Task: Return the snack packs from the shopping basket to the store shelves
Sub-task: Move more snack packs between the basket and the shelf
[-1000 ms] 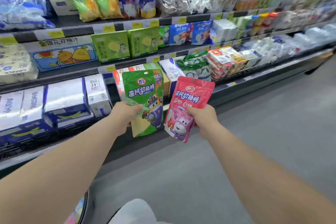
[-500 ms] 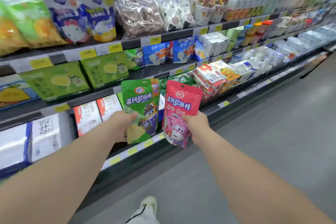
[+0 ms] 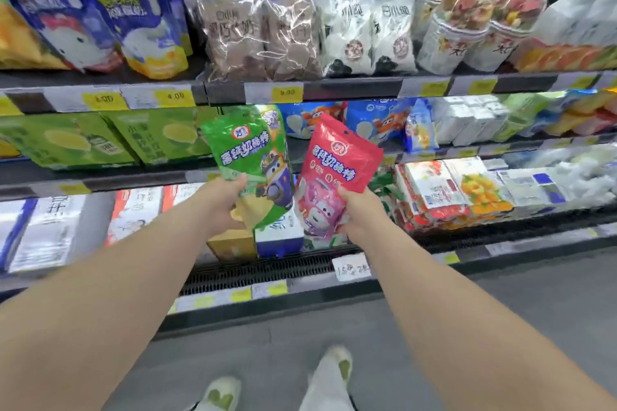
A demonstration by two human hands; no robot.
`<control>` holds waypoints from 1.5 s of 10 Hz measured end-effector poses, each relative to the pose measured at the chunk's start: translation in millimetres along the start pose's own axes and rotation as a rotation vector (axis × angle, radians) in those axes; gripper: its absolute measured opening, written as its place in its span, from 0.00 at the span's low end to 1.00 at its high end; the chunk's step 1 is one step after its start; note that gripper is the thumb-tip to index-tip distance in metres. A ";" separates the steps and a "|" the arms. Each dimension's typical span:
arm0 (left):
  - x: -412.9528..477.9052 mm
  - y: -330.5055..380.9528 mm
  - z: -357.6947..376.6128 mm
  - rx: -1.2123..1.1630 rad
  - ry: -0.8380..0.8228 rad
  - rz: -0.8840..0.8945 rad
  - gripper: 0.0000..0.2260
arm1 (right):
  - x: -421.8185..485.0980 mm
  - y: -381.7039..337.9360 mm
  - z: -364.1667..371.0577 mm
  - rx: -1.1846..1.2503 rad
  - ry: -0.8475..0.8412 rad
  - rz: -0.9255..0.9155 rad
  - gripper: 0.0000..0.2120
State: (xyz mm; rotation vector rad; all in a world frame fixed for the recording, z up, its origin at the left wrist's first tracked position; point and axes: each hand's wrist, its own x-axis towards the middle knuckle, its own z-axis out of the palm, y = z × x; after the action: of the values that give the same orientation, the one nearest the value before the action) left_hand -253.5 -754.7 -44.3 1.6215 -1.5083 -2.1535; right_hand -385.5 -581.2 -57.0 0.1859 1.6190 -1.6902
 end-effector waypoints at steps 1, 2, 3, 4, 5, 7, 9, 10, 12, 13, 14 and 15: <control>17.0 1.8 18.5 -0.064 0.126 0.050 0.20 | 32.2 -22.6 -3.5 0.022 -0.017 -0.026 0.08; 27.1 4.8 39.3 -0.132 0.222 0.081 0.19 | 54.6 -35.1 0.5 0.047 -0.027 -0.022 0.09; 40.6 11.9 44.6 -0.175 0.296 0.178 0.16 | 75.1 -43.3 7.9 0.091 -0.013 -0.028 0.11; 57.9 26.4 40.7 -0.027 0.426 0.241 0.13 | 96.1 -56.7 16.1 0.136 0.009 -0.064 0.13; 72.3 33.4 33.7 0.035 0.426 0.304 0.06 | 114.5 -57.4 19.7 0.059 0.041 -0.120 0.11; 79.2 19.5 23.9 -0.222 0.393 0.271 0.19 | 118.0 -28.1 13.0 -0.237 0.059 -0.192 0.14; 98.7 20.7 22.9 -0.173 0.495 0.258 0.16 | 136.4 -40.0 22.1 -0.188 0.147 -0.094 0.09; 107.6 20.6 18.7 -0.069 0.545 0.299 0.22 | 146.5 -45.3 21.5 -0.299 0.115 -0.204 0.12; 76.3 -11.0 21.1 0.053 0.636 0.354 0.20 | 108.9 -21.0 -1.2 -0.529 0.264 -0.252 0.27; 52.3 -31.4 29.3 0.224 0.583 0.386 0.18 | 81.5 -6.4 -12.2 -0.664 0.203 -0.314 0.28; 39.1 -51.6 40.3 0.293 0.544 0.428 0.18 | 67.4 3.5 -15.1 -0.675 0.117 -0.342 0.26; 42.4 -62.4 53.5 0.319 0.557 0.485 0.17 | 71.2 13.2 -14.7 -0.674 0.049 -0.386 0.24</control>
State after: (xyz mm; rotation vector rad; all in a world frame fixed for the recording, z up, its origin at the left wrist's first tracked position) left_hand -283.3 -710.4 -119.9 1.5350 -1.8451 -1.1425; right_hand -432.4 -596.5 -111.9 -0.4463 2.2682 -1.3032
